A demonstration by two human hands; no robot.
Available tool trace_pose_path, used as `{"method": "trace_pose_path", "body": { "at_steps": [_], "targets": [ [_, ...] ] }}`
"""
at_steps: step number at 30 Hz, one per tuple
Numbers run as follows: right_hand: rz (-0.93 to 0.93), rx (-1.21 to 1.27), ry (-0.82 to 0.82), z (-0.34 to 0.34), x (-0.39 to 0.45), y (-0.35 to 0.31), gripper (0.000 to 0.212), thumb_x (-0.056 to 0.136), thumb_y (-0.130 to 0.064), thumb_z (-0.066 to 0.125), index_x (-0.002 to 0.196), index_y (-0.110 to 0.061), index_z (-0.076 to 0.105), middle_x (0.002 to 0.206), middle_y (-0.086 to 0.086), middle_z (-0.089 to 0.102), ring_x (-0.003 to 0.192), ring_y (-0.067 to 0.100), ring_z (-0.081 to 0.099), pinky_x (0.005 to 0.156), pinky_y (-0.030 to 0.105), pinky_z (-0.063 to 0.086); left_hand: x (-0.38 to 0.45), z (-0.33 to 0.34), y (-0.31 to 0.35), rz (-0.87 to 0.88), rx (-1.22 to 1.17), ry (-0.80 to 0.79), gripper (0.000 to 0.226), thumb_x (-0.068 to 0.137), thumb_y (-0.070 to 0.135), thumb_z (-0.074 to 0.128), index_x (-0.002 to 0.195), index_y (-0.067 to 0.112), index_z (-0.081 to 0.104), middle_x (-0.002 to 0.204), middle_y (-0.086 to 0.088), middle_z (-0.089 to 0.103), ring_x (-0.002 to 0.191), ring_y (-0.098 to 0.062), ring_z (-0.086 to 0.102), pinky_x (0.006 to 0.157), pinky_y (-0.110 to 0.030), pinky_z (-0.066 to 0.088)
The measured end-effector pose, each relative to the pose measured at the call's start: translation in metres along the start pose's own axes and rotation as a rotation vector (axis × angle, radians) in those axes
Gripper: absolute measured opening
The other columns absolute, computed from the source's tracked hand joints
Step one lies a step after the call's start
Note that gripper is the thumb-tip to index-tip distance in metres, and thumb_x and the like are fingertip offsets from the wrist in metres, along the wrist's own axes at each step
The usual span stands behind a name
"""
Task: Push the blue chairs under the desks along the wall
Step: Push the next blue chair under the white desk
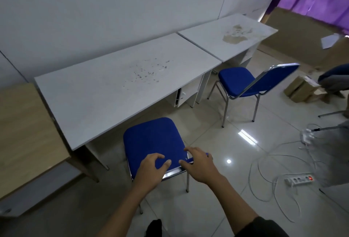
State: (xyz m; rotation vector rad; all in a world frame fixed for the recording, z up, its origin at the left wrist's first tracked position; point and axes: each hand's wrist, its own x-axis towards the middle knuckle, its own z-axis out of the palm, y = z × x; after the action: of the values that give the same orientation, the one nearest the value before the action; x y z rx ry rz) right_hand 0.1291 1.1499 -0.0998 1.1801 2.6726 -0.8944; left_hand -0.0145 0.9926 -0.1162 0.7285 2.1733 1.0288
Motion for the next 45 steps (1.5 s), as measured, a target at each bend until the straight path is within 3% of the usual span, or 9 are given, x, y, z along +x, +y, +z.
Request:
{"method": "trace_pose_path", "body": {
  "at_steps": [4,7,11,21,27,30,33,38,45],
  "targets": [
    [-0.134,-0.155,-0.042,0.0,0.02,0.027,0.061,0.093,-0.075,0.04,0.13,-0.032,0.062,0.125,-0.012,0.065,0.11,0.008,0.061,0.116,0.048,0.028,0.014,0.02,-0.002,-0.134,0.11,-0.021,0.047,0.08,0.078,0.059,0.108,0.041,0.062,0.122,0.012,0.062,0.113,-0.013,0.061,0.097,-0.041,0.054],
    [-0.289,-0.212,0.083,0.005,0.036,0.047,0.051,0.096,-0.065,0.041,0.093,-0.026,0.073,0.088,-0.011,0.069,0.08,0.008,0.058,0.082,0.032,0.046,0.007,0.038,0.005,-0.218,0.32,0.059,0.054,0.084,0.083,0.047,0.103,0.038,0.069,0.107,0.017,0.069,0.092,-0.005,0.065,0.076,-0.029,0.053],
    [-0.401,-0.233,0.071,0.0,0.056,0.061,0.042,0.092,-0.053,0.046,0.067,-0.025,0.063,0.061,-0.009,0.057,0.054,0.011,0.05,0.05,0.023,0.035,0.006,0.055,0.024,-0.328,0.383,0.279,0.055,0.084,0.083,0.048,0.076,0.032,0.067,0.072,0.013,0.069,0.064,-0.003,0.063,0.064,-0.033,0.058],
    [-0.614,-0.187,-0.047,-0.044,0.13,0.102,0.04,0.092,-0.048,0.044,0.065,-0.021,0.056,0.059,-0.004,0.053,0.051,0.014,0.047,0.046,0.026,0.032,0.048,0.102,0.065,-0.457,0.355,0.47,0.054,0.086,0.08,0.049,0.071,0.03,0.062,0.064,0.011,0.065,0.06,-0.007,0.061,0.063,-0.032,0.055],
    [-0.648,-0.258,-0.048,-0.08,0.183,0.119,0.054,0.095,-0.065,0.036,0.069,-0.023,0.06,0.066,-0.006,0.058,0.06,0.013,0.053,0.059,0.03,0.038,0.063,0.135,0.093,-0.484,0.267,0.557,0.076,0.068,0.1,0.044,0.091,0.031,0.067,0.091,0.017,0.063,0.085,-0.009,0.063,0.072,-0.036,0.058],
    [-0.49,-0.284,-0.043,-0.09,0.178,0.128,0.079,0.086,-0.092,0.025,0.1,-0.028,0.069,0.103,-0.008,0.064,0.098,0.014,0.059,0.087,0.037,0.05,0.061,0.154,0.093,-0.534,0.184,0.553,0.098,0.054,0.107,0.047,0.116,0.032,0.063,0.127,0.012,0.054,0.121,-0.019,0.052,0.09,-0.041,0.055],
    [-0.382,-0.105,-0.172,-0.087,0.163,0.141,0.093,0.072,-0.099,0.041,0.133,-0.031,0.057,0.147,-0.003,0.043,0.139,0.02,0.036,0.107,0.042,0.048,0.062,0.161,0.09,-0.509,0.058,0.592,0.101,0.045,0.105,0.052,0.114,0.032,0.062,0.141,0.004,0.047,0.132,-0.026,0.04,0.097,-0.04,0.049],
    [-0.325,0.117,-0.243,-0.08,0.171,0.138,0.077,0.064,-0.09,0.064,0.122,-0.04,0.057,0.161,-0.006,0.014,0.149,0.022,0.011,0.116,0.051,0.039,0.07,0.154,0.085,-0.474,-0.018,0.633,0.088,0.043,0.101,0.061,0.102,0.036,0.061,0.141,0.004,0.046,0.135,-0.027,0.038,0.099,-0.04,0.047],
    [-0.342,0.147,-0.231,-0.079,0.199,0.119,0.072,0.064,-0.088,0.064,0.118,-0.041,0.057,0.163,-0.006,0.012,0.152,0.023,0.009,0.119,0.054,0.035,0.097,0.133,0.081,-0.464,-0.045,0.643,0.083,0.047,0.094,0.069,0.103,0.033,0.064,0.145,0.004,0.044,0.137,-0.026,0.035,0.102,-0.042,0.047]
  ]
}}
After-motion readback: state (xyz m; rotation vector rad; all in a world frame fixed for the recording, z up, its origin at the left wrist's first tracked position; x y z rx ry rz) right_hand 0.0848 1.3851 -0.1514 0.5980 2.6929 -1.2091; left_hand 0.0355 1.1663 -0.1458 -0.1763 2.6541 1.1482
